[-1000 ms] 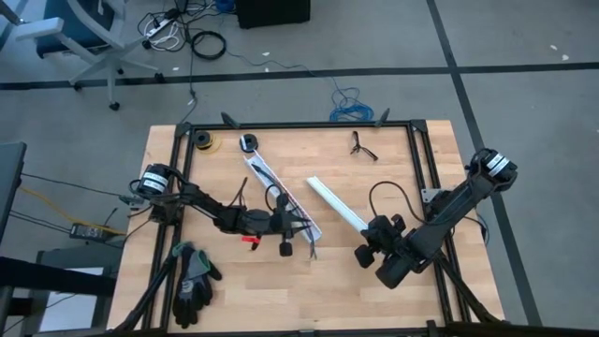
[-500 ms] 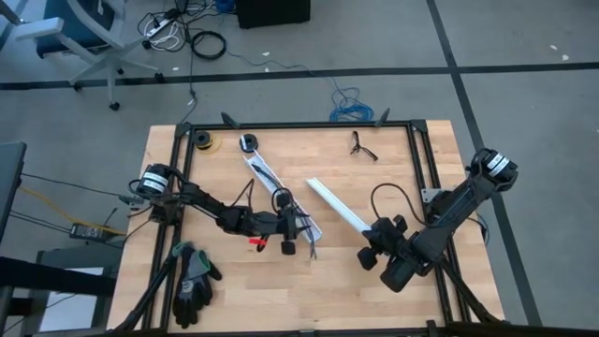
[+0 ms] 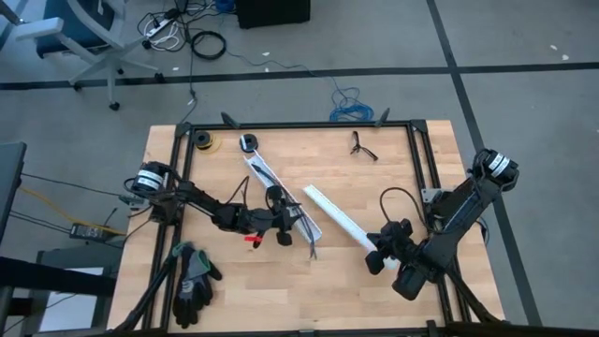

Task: Ziptie cables
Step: Close the cable duct

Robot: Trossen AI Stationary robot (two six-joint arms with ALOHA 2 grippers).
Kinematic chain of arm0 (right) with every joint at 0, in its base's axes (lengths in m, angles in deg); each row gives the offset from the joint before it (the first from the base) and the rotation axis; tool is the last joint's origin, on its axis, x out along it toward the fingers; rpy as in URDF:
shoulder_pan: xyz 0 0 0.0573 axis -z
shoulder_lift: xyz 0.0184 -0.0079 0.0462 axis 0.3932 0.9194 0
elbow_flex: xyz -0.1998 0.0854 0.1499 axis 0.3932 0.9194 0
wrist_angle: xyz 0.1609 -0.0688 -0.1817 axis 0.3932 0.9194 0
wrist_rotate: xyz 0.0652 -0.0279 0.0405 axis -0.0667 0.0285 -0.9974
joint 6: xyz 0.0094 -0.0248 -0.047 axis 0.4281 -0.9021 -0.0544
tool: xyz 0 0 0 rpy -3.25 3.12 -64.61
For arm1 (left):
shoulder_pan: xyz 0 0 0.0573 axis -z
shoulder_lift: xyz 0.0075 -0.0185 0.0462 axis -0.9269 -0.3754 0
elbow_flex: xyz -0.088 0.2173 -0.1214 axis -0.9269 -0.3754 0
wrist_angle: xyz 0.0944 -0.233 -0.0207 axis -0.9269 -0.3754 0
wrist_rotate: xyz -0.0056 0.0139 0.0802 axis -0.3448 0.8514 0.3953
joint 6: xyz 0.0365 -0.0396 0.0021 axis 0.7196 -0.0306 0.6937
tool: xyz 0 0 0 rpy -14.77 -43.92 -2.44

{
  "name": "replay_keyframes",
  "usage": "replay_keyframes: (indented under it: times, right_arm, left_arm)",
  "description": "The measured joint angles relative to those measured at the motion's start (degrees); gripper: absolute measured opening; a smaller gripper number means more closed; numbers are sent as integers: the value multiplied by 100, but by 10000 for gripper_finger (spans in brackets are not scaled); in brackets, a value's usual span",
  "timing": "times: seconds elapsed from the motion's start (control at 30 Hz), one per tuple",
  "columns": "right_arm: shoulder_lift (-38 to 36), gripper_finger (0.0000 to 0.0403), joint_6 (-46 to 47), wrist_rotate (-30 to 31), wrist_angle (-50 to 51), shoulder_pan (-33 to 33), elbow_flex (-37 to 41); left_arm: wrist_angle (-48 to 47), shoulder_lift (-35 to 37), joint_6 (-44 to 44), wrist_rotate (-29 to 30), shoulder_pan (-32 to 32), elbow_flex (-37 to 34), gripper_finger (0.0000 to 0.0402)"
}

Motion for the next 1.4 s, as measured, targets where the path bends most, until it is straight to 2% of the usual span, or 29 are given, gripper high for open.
replay_keyframes:
  times: [0.07, 0.2, 0.47, 0.77, 0.87, 1.07, 1.27, 1.4]
  right_arm:
    - [-2, 0, 97, 13, 62, -40, 0]
    - [-2, 0, 135, 11, 57, -68, 0]
    - [0, 0, -141, -453, -363, 306, 0]
    - [192, 0, -2810, -655, -1806, 1515, -4]
    - [475, 4, -3552, -1042, -2265, 1967, -4]
    - [1041, 51, -4569, -1792, -3132, 2683, -2]
    - [1336, 113, -5229, -1967, -3570, 3102, -2]
    - [1587, 128, -5420, -2184, -3675, 3357, -2]
  left_arm:
    - [126, 165, -134, -59, -74, -237, 170]
    - [268, 406, -142, -541, -228, -613, 170]
    - [461, 602, -58, -710, -568, -868, 170]
    - [659, 641, 190, -1588, -805, -857, 170]
    - [567, 694, 190, -1624, -830, -859, 170]
    - [230, 1070, 203, -1651, -859, -855, 170]
    - [-373, 1353, 203, -1646, -857, -857, 169]
    - [-552, 1375, 194, -1643, -857, -856, 169]
